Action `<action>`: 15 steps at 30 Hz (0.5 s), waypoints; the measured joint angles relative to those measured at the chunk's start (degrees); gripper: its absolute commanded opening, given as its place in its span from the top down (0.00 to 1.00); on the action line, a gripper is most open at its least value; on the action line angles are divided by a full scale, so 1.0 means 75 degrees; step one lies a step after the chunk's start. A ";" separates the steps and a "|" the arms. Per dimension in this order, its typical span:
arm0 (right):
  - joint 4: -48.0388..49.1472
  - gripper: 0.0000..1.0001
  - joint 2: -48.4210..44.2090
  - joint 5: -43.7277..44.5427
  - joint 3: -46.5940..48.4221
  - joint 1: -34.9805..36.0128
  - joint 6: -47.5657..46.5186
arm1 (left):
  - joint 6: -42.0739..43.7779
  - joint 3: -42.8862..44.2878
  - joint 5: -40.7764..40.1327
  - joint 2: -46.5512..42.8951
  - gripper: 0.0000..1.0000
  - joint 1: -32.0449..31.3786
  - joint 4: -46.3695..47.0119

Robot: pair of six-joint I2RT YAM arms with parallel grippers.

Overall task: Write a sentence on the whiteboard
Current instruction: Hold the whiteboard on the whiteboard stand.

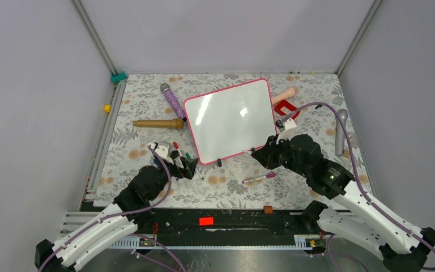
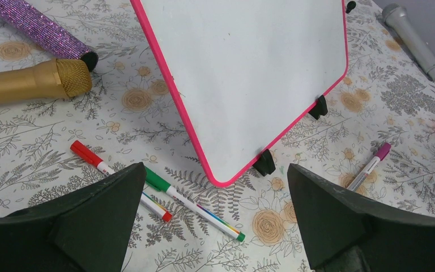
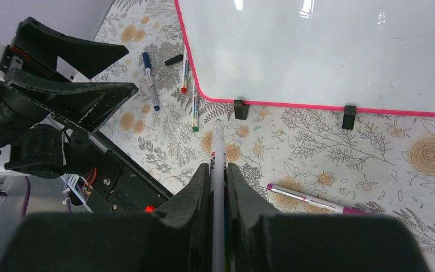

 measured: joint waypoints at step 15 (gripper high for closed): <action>0.0335 1.00 -0.0490 0.0664 -0.0411 -0.0003 -0.0294 | 0.0052 -0.0012 0.0204 0.1046 0.01 0.0023 0.0076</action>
